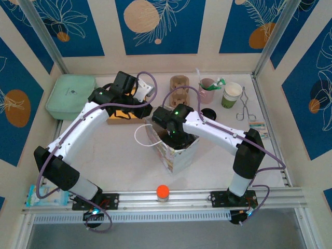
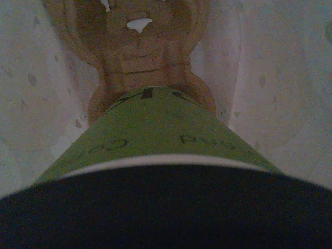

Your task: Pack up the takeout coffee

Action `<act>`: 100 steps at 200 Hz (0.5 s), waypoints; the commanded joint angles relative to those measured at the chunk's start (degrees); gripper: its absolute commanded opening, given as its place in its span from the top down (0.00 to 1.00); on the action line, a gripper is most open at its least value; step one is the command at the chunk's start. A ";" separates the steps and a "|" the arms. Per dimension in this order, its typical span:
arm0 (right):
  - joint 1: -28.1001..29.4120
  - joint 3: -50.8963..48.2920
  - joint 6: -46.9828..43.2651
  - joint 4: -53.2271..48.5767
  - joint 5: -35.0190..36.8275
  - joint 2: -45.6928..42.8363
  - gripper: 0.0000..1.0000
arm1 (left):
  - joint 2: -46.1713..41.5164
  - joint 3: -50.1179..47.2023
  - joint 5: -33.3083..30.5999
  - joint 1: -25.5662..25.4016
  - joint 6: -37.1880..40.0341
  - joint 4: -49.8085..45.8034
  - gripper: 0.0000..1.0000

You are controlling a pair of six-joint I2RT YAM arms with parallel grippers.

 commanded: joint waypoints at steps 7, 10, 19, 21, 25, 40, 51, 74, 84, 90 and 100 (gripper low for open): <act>0.60 -0.88 1.56 -1.51 -1.09 -0.76 0.59 | -0.24 0.41 -1.35 -0.70 0.34 -0.63 0.88; 0.63 -0.96 1.60 -1.54 -1.08 -0.70 0.59 | -0.23 0.43 -1.42 -0.75 0.41 -0.70 0.88; 0.58 -0.97 1.61 -1.55 -1.12 -0.72 0.59 | -0.20 0.51 -1.53 -0.87 0.43 -0.76 0.88; 0.62 -1.10 1.61 -1.55 -1.09 -0.70 0.59 | -0.18 0.56 -1.53 -0.88 0.50 -0.81 0.88; 0.63 -1.09 1.63 -1.49 -1.13 -0.70 0.59 | -0.08 0.60 -1.61 -0.95 0.51 -0.80 0.88; 0.62 -1.15 1.70 -1.35 -1.16 -0.68 0.59 | 0.03 0.69 -1.87 -1.06 0.61 -1.00 0.88; 0.59 -1.29 1.70 -1.21 -1.34 -0.62 0.59 | 0.11 0.74 -1.97 -1.14 0.69 -0.96 0.88; 0.66 -1.53 1.78 -1.09 -1.45 -0.77 0.59 | 0.25 0.78 -2.32 -1.23 0.76 -0.98 0.88; 0.64 -1.60 1.78 -1.03 -1.49 -0.84 0.59 | 0.24 0.78 -2.40 -1.23 0.78 -0.94 0.88; 0.63 -1.68 1.78 -0.94 -1.49 -0.91 0.59 | 0.29 0.78 -2.49 -1.23 0.78 -0.92 0.88; 0.59 -1.83 1.78 -0.80 -1.58 -1.08 0.59 | 0.25 0.87 -2.66 -1.19 0.75 -1.02 0.89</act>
